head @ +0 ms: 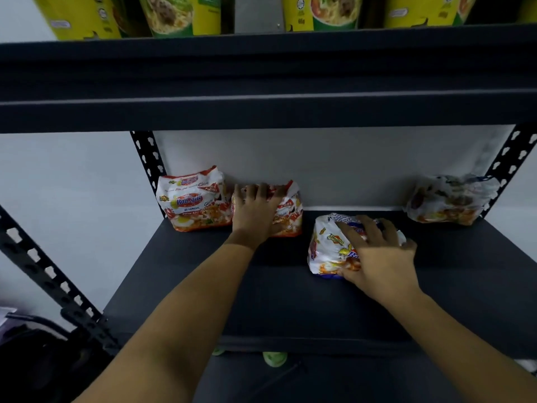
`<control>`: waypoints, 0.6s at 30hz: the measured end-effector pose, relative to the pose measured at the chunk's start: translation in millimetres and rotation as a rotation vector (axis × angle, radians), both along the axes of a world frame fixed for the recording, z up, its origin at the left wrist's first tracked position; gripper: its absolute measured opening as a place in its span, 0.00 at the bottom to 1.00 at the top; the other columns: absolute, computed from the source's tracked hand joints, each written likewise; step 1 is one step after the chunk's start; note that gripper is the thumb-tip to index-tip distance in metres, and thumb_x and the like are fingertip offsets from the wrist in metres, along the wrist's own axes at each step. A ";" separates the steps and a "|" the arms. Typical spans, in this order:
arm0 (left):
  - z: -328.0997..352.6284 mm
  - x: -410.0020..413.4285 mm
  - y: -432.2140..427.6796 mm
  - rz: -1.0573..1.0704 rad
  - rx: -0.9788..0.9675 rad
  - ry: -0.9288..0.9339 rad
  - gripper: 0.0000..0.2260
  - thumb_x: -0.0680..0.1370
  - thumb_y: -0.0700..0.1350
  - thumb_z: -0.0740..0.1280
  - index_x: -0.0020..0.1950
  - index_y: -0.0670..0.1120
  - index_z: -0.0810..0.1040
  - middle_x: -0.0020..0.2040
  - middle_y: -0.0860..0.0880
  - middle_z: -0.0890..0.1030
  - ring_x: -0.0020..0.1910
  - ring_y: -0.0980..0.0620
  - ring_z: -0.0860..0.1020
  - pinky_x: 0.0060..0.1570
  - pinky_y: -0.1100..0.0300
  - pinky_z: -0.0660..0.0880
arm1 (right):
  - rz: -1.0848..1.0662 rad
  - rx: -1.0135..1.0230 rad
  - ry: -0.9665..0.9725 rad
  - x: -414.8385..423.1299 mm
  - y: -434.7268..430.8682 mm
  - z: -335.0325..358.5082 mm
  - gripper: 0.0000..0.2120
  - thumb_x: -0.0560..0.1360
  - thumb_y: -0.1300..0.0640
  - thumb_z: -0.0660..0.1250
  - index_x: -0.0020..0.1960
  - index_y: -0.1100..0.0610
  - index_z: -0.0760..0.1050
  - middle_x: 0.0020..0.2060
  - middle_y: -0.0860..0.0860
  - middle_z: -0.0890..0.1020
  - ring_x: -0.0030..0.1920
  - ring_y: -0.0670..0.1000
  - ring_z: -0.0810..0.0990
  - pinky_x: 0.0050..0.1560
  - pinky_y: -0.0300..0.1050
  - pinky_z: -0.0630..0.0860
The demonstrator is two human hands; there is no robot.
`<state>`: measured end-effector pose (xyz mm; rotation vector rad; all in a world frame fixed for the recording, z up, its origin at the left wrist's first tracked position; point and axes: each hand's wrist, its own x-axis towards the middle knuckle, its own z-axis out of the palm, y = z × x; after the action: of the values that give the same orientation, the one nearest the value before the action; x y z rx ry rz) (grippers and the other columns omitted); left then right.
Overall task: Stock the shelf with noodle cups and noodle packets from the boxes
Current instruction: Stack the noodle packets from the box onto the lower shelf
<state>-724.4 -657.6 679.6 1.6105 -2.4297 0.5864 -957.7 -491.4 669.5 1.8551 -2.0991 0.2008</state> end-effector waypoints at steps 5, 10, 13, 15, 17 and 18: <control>3.6 6.4 -25.3 0.029 0.060 0.039 0.46 0.76 0.67 0.68 0.83 0.57 0.43 0.82 0.41 0.54 0.80 0.33 0.52 0.76 0.28 0.48 | 0.020 -0.040 0.015 -3.4 -8.6 -7.7 0.52 0.54 0.33 0.81 0.74 0.41 0.66 0.72 0.54 0.70 0.68 0.66 0.69 0.50 0.71 0.73; 2.7 21.9 -45.4 0.045 0.110 0.038 0.46 0.76 0.69 0.65 0.82 0.59 0.38 0.84 0.44 0.46 0.82 0.34 0.46 0.76 0.28 0.44 | 0.033 -0.070 0.006 -4.2 -10.7 -10.4 0.54 0.53 0.35 0.83 0.74 0.40 0.62 0.71 0.55 0.71 0.68 0.67 0.70 0.50 0.72 0.73; 0.8 23.6 -46.9 0.020 0.109 0.048 0.48 0.74 0.72 0.65 0.82 0.60 0.38 0.84 0.44 0.46 0.82 0.34 0.45 0.76 0.27 0.43 | 0.043 -0.080 0.002 -3.2 -10.3 -10.1 0.54 0.53 0.35 0.83 0.74 0.40 0.62 0.71 0.55 0.71 0.68 0.67 0.71 0.50 0.72 0.73; -0.3 26.2 -44.1 -0.003 0.118 0.064 0.51 0.72 0.75 0.65 0.81 0.62 0.34 0.84 0.45 0.41 0.82 0.35 0.41 0.75 0.27 0.39 | 0.051 -0.088 0.003 -2.8 -10.1 -10.5 0.54 0.52 0.36 0.83 0.73 0.41 0.63 0.71 0.55 0.71 0.68 0.67 0.71 0.49 0.72 0.73; -1.0 33.1 -36.2 -0.039 0.083 0.110 0.51 0.71 0.78 0.61 0.80 0.63 0.30 0.84 0.45 0.38 0.82 0.36 0.37 0.75 0.29 0.38 | 0.053 -0.092 0.007 -3.4 -10.6 -11.3 0.54 0.53 0.36 0.83 0.73 0.41 0.63 0.71 0.55 0.71 0.67 0.67 0.71 0.49 0.71 0.73; -1.8 38.8 -29.7 -0.057 0.041 0.157 0.49 0.72 0.78 0.59 0.81 0.63 0.31 0.84 0.46 0.38 0.82 0.38 0.37 0.76 0.29 0.39 | 0.053 -0.092 0.008 -3.4 -11.2 -11.5 0.53 0.53 0.35 0.83 0.74 0.41 0.63 0.71 0.55 0.71 0.67 0.67 0.71 0.49 0.71 0.73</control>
<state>-685.6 -687.2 677.8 1.5343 -2.3782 0.3881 -961.1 -502.6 658.0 1.8560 -2.0022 0.2973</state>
